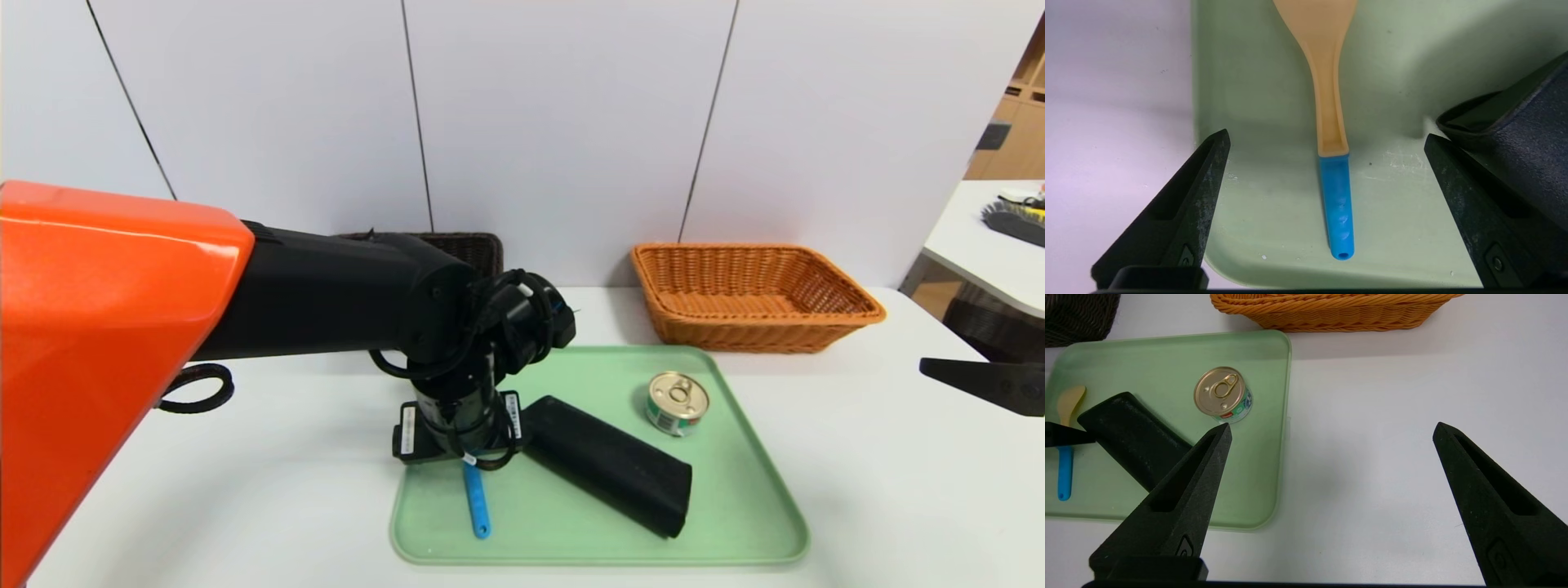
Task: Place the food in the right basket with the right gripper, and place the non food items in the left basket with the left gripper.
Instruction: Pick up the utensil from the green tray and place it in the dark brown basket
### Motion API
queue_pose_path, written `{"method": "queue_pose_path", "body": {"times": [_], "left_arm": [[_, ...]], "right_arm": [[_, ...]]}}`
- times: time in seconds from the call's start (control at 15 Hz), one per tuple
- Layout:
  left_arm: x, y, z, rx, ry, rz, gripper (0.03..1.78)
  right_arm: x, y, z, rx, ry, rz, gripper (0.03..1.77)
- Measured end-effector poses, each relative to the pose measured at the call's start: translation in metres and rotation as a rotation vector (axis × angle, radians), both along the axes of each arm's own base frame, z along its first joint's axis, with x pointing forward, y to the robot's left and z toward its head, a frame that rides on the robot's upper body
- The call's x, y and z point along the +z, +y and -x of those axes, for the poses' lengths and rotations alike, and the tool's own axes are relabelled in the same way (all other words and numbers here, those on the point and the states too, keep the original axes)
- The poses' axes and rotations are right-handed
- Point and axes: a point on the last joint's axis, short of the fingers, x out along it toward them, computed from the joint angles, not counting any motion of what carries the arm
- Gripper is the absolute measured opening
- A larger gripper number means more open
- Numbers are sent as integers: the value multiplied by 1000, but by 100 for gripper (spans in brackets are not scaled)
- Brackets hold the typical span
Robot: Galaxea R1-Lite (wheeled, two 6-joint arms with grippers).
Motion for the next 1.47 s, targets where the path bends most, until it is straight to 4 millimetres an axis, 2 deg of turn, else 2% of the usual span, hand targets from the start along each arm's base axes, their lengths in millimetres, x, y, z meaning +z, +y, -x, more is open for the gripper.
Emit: {"method": "queue_pose_path", "body": {"times": [1.47], "left_arm": [[-12, -2, -2, -10, 38, -40, 169]], "right_arm": [[0, 0, -2, 9, 3, -4, 170]]}}
